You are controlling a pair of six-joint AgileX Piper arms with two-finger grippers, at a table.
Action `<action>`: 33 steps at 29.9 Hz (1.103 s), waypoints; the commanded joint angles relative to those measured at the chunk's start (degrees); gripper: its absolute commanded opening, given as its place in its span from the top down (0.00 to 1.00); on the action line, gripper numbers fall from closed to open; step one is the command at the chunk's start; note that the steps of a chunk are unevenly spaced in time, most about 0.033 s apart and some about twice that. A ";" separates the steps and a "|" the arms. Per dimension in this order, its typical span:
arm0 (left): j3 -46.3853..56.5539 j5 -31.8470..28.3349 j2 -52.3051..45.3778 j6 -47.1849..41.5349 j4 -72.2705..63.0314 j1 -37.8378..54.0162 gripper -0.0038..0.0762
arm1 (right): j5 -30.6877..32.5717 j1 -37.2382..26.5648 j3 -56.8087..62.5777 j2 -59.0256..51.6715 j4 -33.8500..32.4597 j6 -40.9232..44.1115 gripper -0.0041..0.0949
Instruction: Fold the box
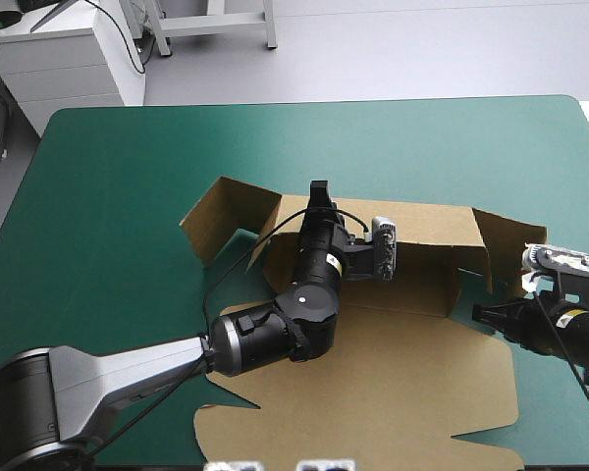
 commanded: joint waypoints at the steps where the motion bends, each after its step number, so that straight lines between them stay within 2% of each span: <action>1: -1.57 -0.89 -2.59 -1.20 1.96 -0.48 0.96 | 2.11 -0.13 -1.73 -0.67 4.54 -1.05 0.53; 6: -1.57 -0.55 -2.59 -1.20 1.86 -0.48 0.96 | 6.82 -0.13 -1.73 -2.08 10.20 -2.95 0.53; 11: -1.57 -0.42 -2.59 -1.20 1.76 -0.48 0.96 | 8.02 -0.13 -1.73 -7.09 11.01 -2.95 0.59; 15: -1.57 -0.67 -2.59 -1.20 1.76 -0.48 0.96 | 6.95 -0.13 -1.73 -12.41 10.88 -4.86 0.70; 22: -1.57 -0.67 -2.59 -0.15 1.61 -0.48 0.96 | 4.32 -0.13 -1.73 -17.67 10.17 -4.20 0.98; 28: -1.57 -0.56 -2.59 -0.79 1.62 -0.48 0.96 | 0.24 -0.13 -2.56 -17.47 8.26 -4.03 0.97; 33: -1.57 -0.56 -2.59 -0.79 1.62 -0.48 0.96 | -2.20 -0.13 -8.57 -13.84 2.30 -2.37 0.97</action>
